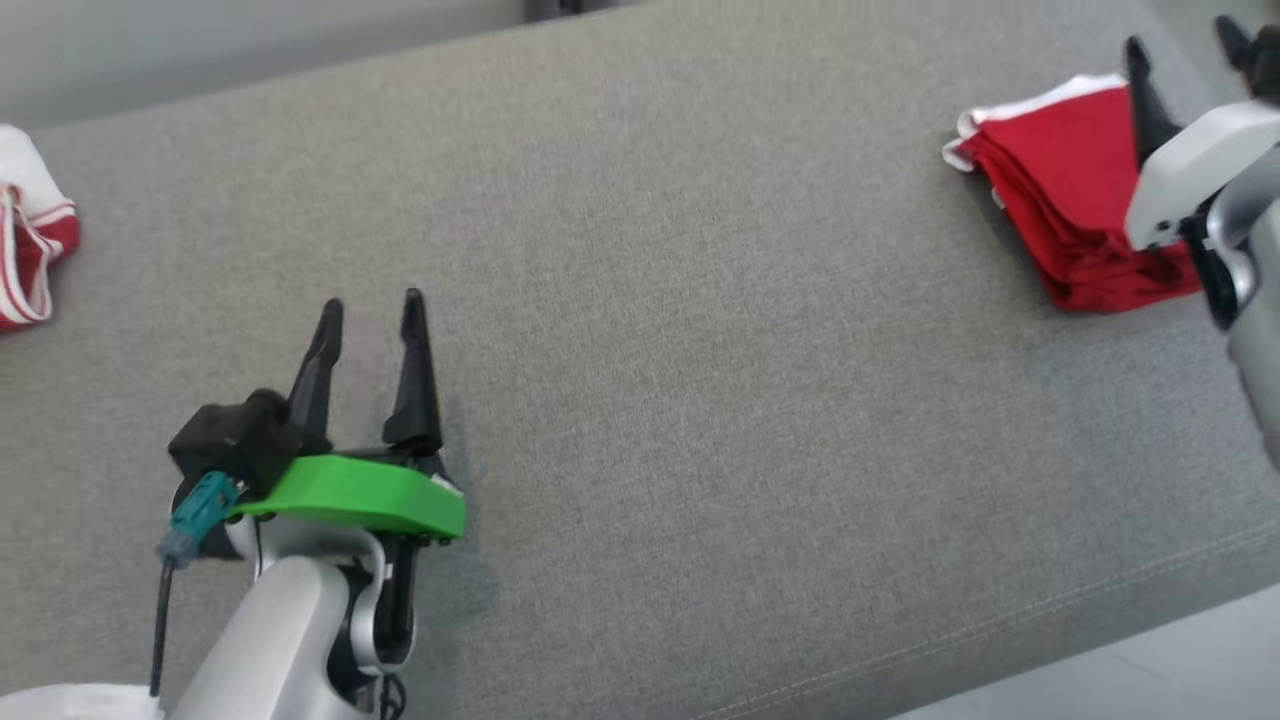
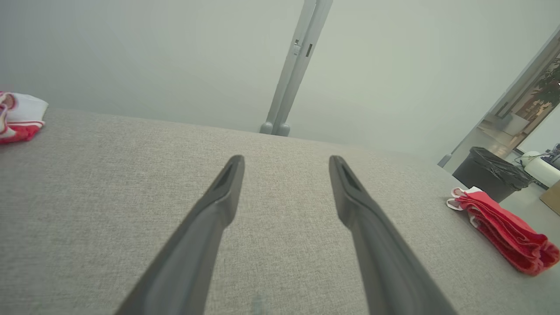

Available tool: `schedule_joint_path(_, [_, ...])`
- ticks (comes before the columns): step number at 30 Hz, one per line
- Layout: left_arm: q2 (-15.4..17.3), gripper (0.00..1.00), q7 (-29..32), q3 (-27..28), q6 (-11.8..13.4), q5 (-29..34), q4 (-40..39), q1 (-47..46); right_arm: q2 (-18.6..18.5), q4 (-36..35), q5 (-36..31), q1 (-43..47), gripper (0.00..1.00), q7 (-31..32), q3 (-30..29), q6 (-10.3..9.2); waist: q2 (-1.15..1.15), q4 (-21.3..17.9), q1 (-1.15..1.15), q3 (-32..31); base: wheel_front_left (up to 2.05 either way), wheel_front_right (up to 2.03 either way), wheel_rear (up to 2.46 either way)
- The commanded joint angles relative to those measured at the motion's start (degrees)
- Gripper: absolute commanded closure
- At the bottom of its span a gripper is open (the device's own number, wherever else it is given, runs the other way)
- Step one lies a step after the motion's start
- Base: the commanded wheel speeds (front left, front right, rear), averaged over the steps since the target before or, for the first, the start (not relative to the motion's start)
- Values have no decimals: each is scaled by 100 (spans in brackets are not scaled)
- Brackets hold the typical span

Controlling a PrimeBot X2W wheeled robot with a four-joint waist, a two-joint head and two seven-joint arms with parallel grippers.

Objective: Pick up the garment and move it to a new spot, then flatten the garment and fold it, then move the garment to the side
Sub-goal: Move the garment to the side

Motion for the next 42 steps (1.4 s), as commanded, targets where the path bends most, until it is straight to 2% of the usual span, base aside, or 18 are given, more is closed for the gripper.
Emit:
schedule_joint_path(1, [72, 0, -60, 119, 31, -35, 102, 152, 97, -180, 117, 266, 0, -33, 39, -6, 0, 84, 0, -692, 0, 0, 0])
schedule_joint_path(7, [148, 0, -153, 428, 88, -81, 310, 459, 316, -757, 348, 791, 0, -36, 35, -6, 0, 156, 0, -1051, 0, 0, 0])
schedule_joint_path(14, [175, 0, -196, 683, -99, -21, 494, 1064, 717, -2053, 384, 2079, 0, -39, -428, -6, 0, 320, 0, -1427, 0, 0, 0])
schedule_joint_path(22, [43, 0, -196, 1120, -170, 215, 373, 1648, 1301, -3497, -284, 3548, 0, 14, -1081, -5, 0, 440, 0, -1549, 0, 0, 0])
schedule_joint_path(31, [-349, 0, -196, 1397, -366, 634, 338, 1884, 1882, -4999, -1022, 4857, 0, 177, -1792, -5, 0, 771, 0, -1461, 0, 0, 0])
schedule_joint_path(38, [-527, 0, -196, 1510, -541, 930, 417, 1848, 2026, -5626, -1269, 5439, 0, 199, -1935, -5, 0, 943, 0, -1421, 0, 0, 0])
schedule_joint_path(42, [-563, 0, -193, 1541, -601, 1133, 489, 1800, 2043, -5746, -1095, 5585, 0, 224, -1857, -5, 0, 967, 0, -1418, 0, 0, 0])
